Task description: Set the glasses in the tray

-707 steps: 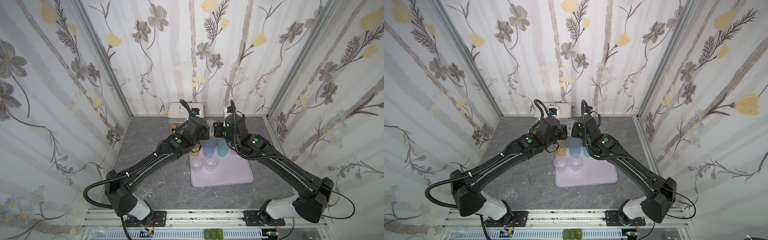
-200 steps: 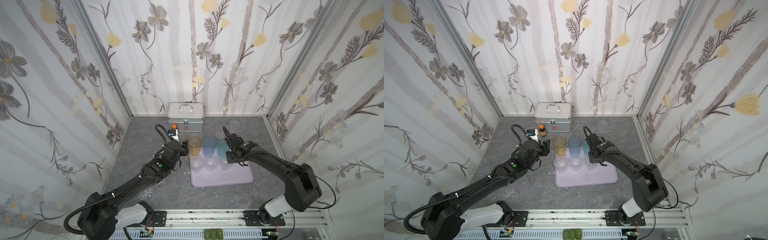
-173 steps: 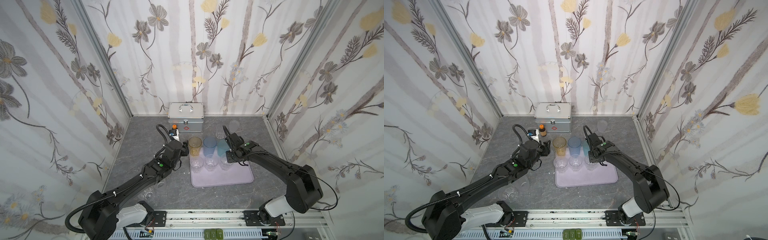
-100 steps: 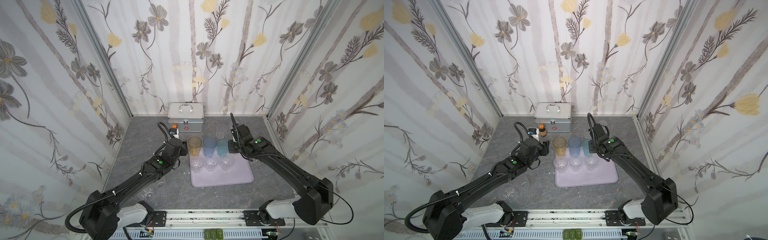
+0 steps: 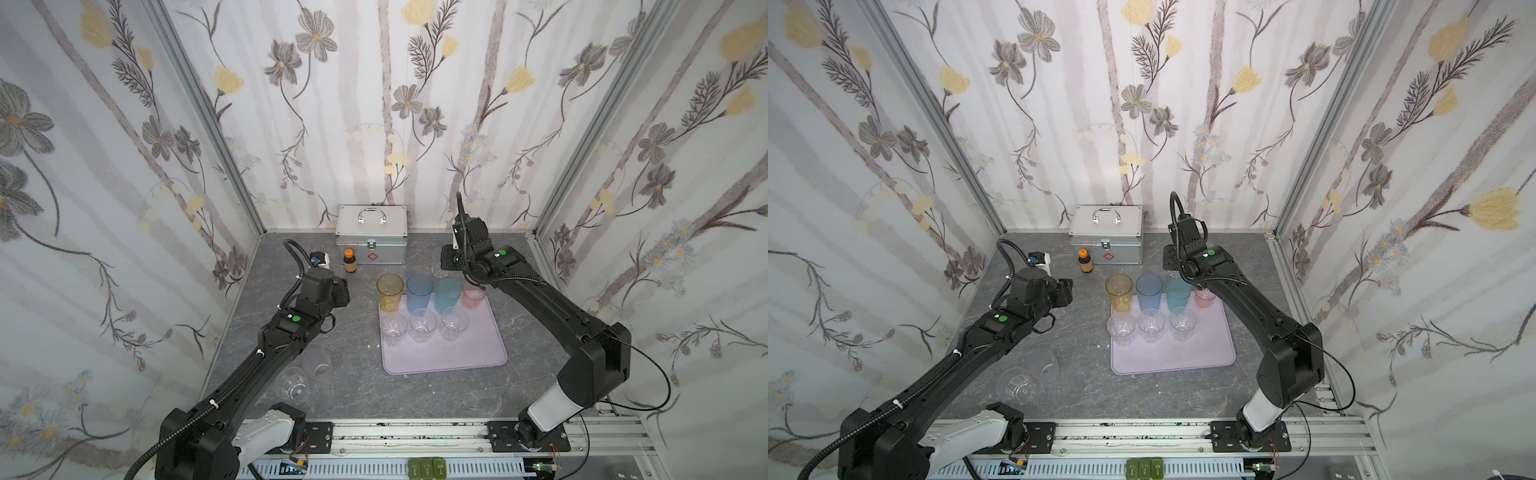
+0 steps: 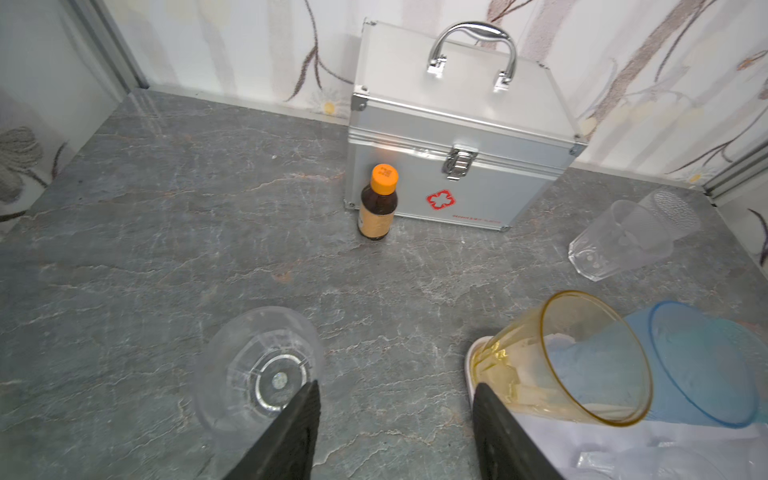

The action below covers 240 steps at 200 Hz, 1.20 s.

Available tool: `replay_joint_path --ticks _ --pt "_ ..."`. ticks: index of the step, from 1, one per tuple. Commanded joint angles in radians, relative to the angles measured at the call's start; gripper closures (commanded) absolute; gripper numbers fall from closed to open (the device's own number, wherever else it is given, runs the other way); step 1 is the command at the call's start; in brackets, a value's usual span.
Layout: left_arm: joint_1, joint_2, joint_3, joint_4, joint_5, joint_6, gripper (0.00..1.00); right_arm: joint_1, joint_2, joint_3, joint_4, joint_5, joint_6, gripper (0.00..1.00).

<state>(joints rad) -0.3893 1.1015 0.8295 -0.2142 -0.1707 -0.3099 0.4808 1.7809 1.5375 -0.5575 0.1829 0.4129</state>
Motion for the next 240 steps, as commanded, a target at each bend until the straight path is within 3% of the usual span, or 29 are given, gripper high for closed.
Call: replay_joint_path --ticks 1,84,210,240 --pt "0.021 -0.004 0.0 -0.015 0.033 0.02 0.39 -0.046 0.003 0.021 0.059 0.006 0.026 0.6" --pt "0.019 0.121 0.07 0.058 0.1 0.062 0.38 -0.198 0.189 0.098 0.07 -0.107 0.083 0.59" --pt "0.037 0.236 0.107 0.127 0.133 0.04 0.33 -0.209 0.482 0.252 0.015 -0.144 0.082 0.57" --pt "0.038 0.267 0.111 0.146 0.146 0.041 0.33 -0.212 0.518 0.284 0.005 -0.152 0.083 0.62"
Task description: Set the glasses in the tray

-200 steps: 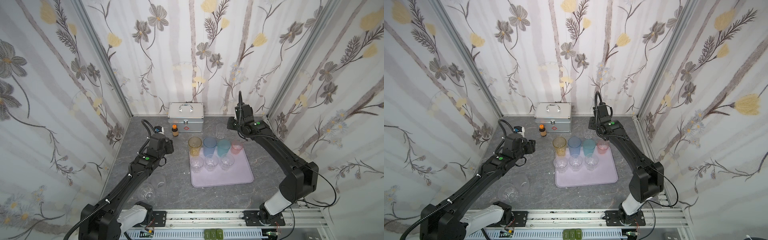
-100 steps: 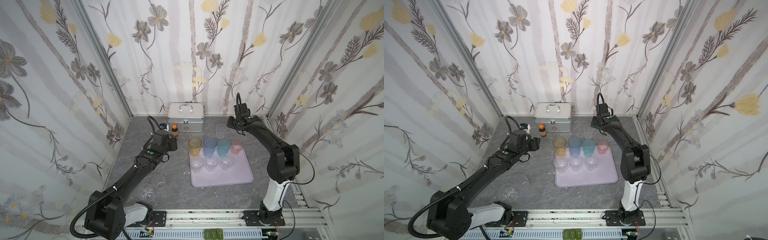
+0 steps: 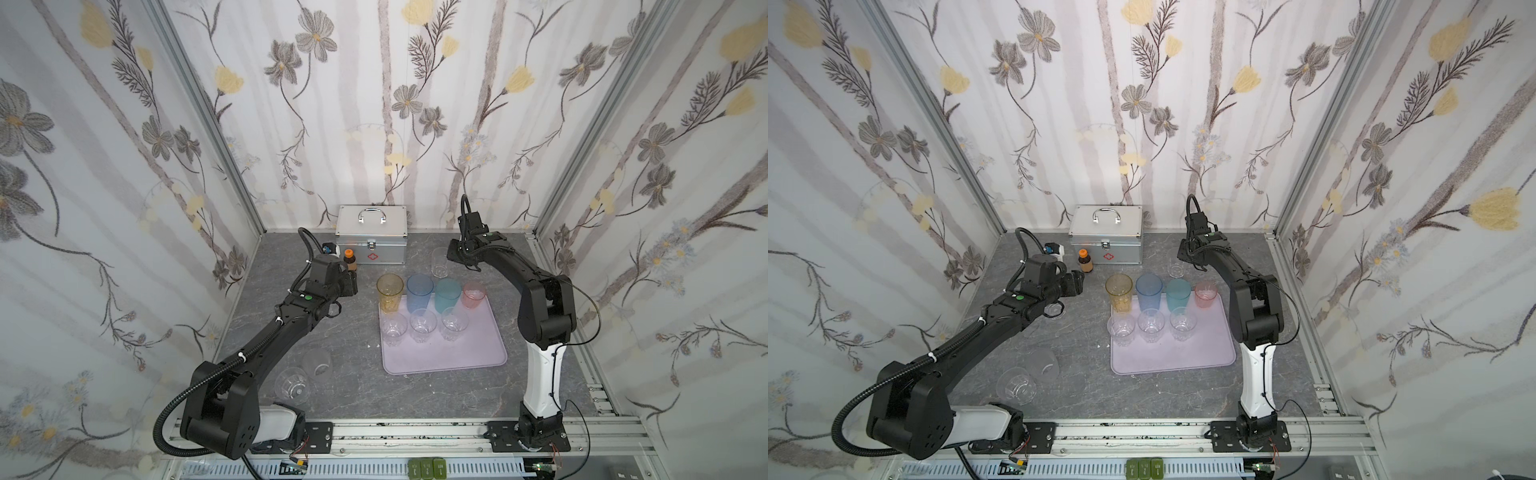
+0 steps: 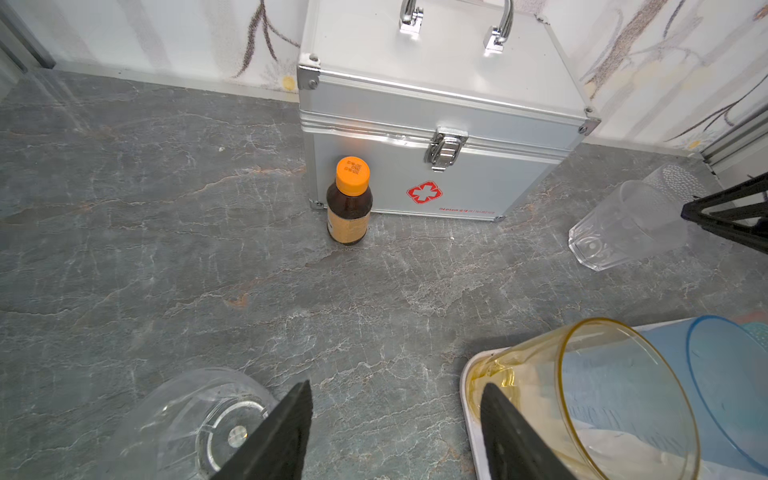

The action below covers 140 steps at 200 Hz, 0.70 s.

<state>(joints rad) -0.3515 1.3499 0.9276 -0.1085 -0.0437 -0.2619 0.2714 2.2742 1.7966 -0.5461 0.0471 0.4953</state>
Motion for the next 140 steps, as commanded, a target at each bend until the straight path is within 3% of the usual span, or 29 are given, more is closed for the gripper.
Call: replay_joint_path --ticks 1,38,91,140 --pt "0.0 0.02 0.013 0.041 0.02 -0.007 0.33 -0.003 0.026 0.025 -0.005 -0.016 0.001 0.62" --pt "0.0 0.057 0.026 0.052 0.034 0.005 0.33 -0.007 0.068 0.061 -0.021 -0.003 -0.006 0.7" --pt "0.0 0.117 0.039 0.08 0.04 -0.009 0.33 0.012 0.081 0.104 -0.061 0.086 -0.079 0.94" --pt "0.0 0.117 0.037 0.111 0.07 -0.019 0.33 0.022 -0.053 0.087 -0.113 0.133 -0.087 0.99"
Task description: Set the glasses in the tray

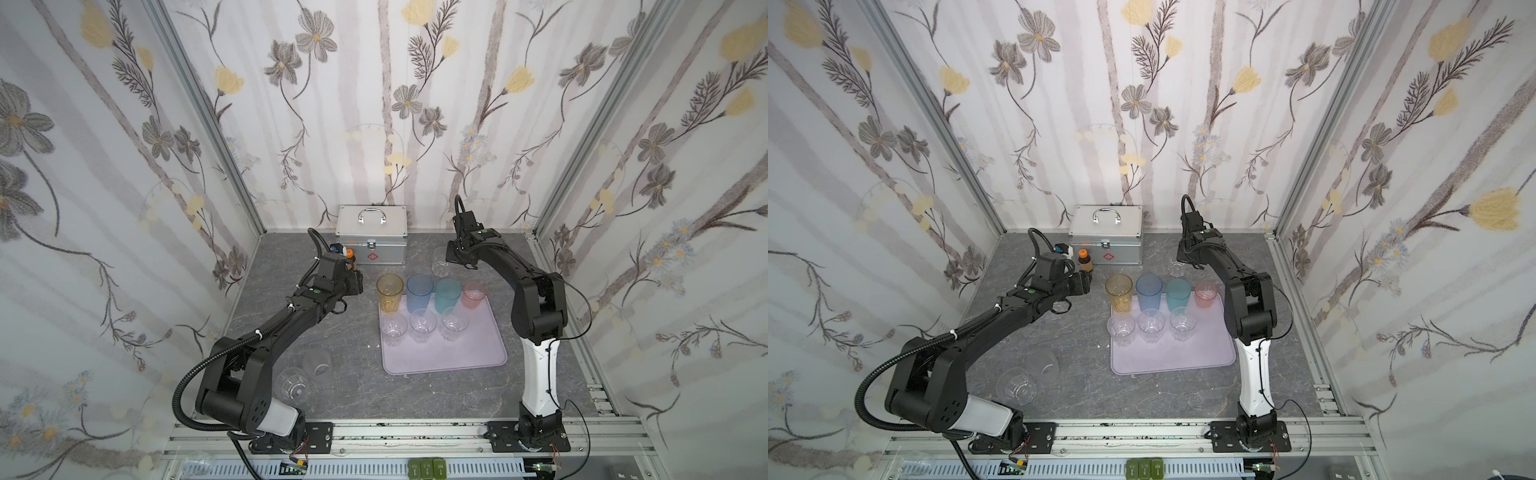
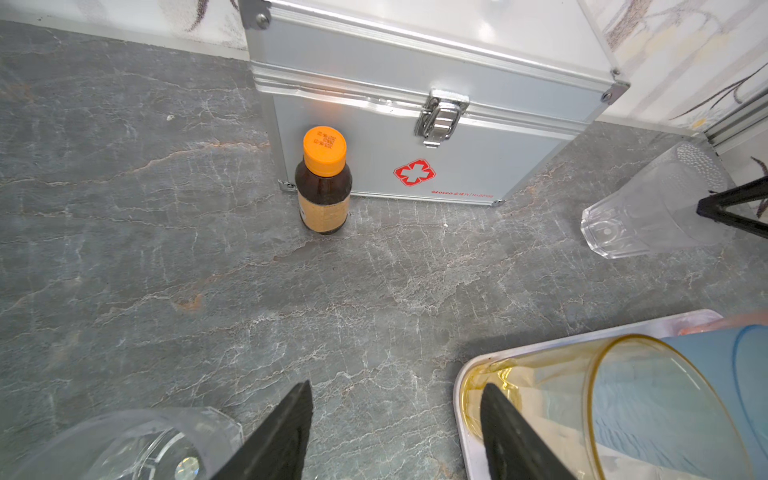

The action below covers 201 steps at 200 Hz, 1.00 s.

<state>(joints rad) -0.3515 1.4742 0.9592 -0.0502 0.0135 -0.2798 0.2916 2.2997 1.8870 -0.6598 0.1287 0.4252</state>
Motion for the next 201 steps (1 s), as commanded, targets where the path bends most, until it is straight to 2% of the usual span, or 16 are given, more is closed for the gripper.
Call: replay_joint_path --ticks 1,43,86,117,162,201 --pt "-0.001 -0.007 0.005 0.053 0.012 -0.001 0.33 0.001 -0.083 -0.004 -0.001 0.053 -0.018 0.99" --pt "-0.001 -0.041 -0.013 0.071 0.018 0.013 0.33 0.009 -0.221 -0.06 -0.067 0.078 -0.024 0.99" --pt "-0.008 -0.06 -0.018 0.098 -0.05 0.001 0.33 -0.001 -0.425 -0.179 -0.162 0.132 -0.048 1.0" --pt "-0.012 -0.069 -0.007 0.108 -0.043 -0.021 0.33 -0.03 -0.569 -0.293 -0.226 0.145 -0.054 1.0" --pt "-0.021 -0.069 -0.034 0.12 -0.102 -0.003 0.33 -0.074 -0.777 -0.532 -0.28 0.154 -0.034 1.0" --pt "-0.021 -0.051 -0.049 0.129 -0.109 -0.004 0.33 -0.083 -0.846 -0.72 -0.217 0.091 0.005 1.0"
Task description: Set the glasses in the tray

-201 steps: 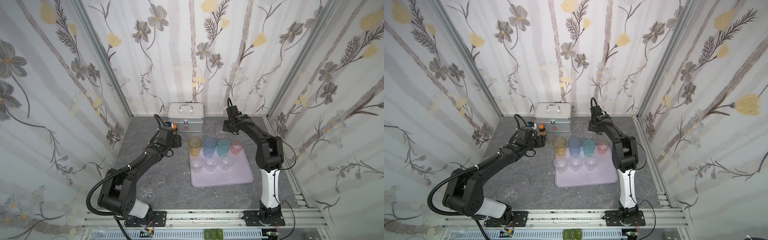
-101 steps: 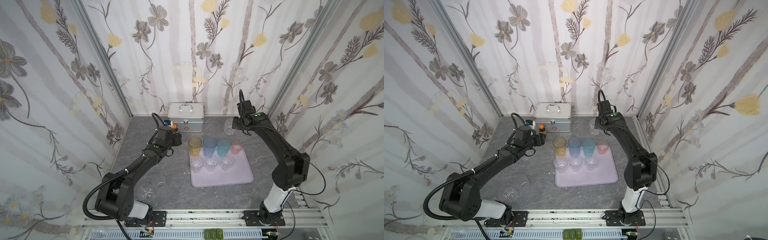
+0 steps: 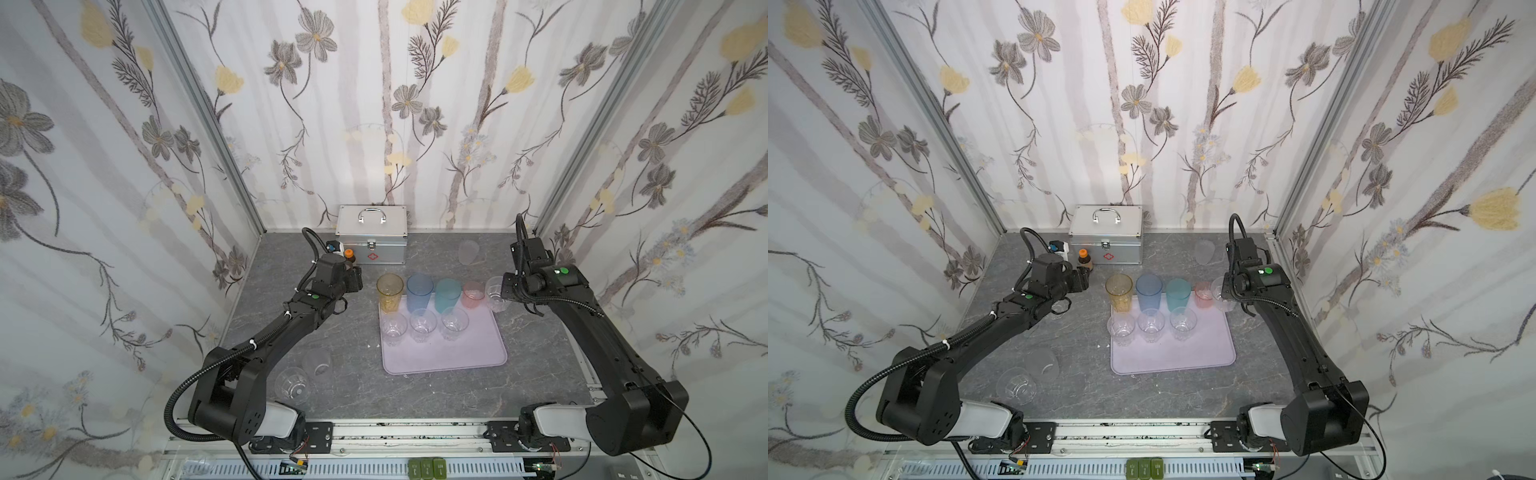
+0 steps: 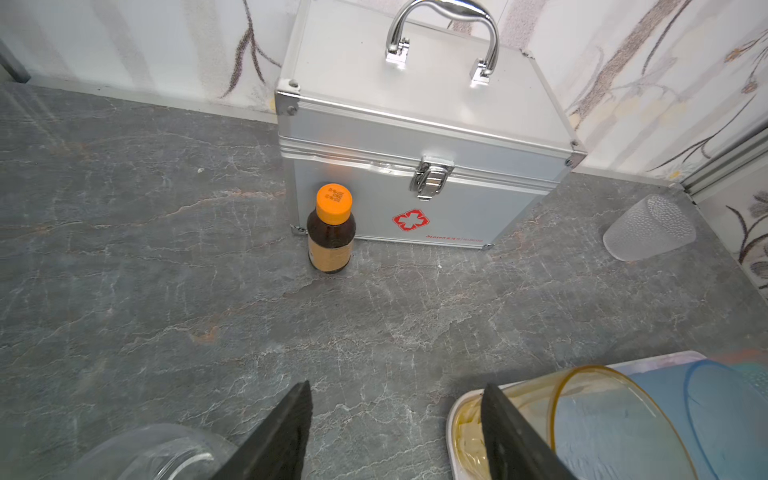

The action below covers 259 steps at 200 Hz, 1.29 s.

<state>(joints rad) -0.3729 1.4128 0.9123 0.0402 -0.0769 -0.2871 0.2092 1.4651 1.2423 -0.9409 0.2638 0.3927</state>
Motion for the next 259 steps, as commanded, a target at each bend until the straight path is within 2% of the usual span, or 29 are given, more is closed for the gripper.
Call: replay_joint_path --ticks 1,68,134,146,165,178,224,259 --pt "0.0 0.011 -0.002 0.039 -0.018 0.003 0.33 -0.001 -0.01 -0.079 0.066 -0.046 0.038 1.0" --pt "0.0 0.035 -0.015 0.044 -0.057 0.028 0.33 0.001 0.069 -0.228 0.283 -0.111 0.058 1.0" --pt "0.0 0.043 -0.027 0.048 -0.075 0.049 0.32 0.002 0.124 -0.282 0.366 -0.16 0.07 0.96" --pt "-0.001 0.043 -0.026 0.049 -0.071 0.052 0.32 0.002 0.114 -0.283 0.362 -0.165 0.07 0.91" --pt "0.0 0.04 -0.02 0.05 -0.07 0.057 0.31 0.017 0.088 -0.26 0.322 -0.165 0.057 0.71" --pt "0.0 0.033 -0.02 0.052 -0.082 0.057 0.31 0.032 0.068 -0.234 0.284 -0.14 0.047 0.64" --pt "0.0 -0.017 -0.078 0.13 -0.123 0.077 0.31 0.126 -0.03 -0.202 0.164 -0.116 0.08 0.6" --pt "0.011 -0.053 -0.106 0.198 -0.103 0.035 0.27 0.221 -0.067 -0.238 0.162 -0.188 0.145 0.58"
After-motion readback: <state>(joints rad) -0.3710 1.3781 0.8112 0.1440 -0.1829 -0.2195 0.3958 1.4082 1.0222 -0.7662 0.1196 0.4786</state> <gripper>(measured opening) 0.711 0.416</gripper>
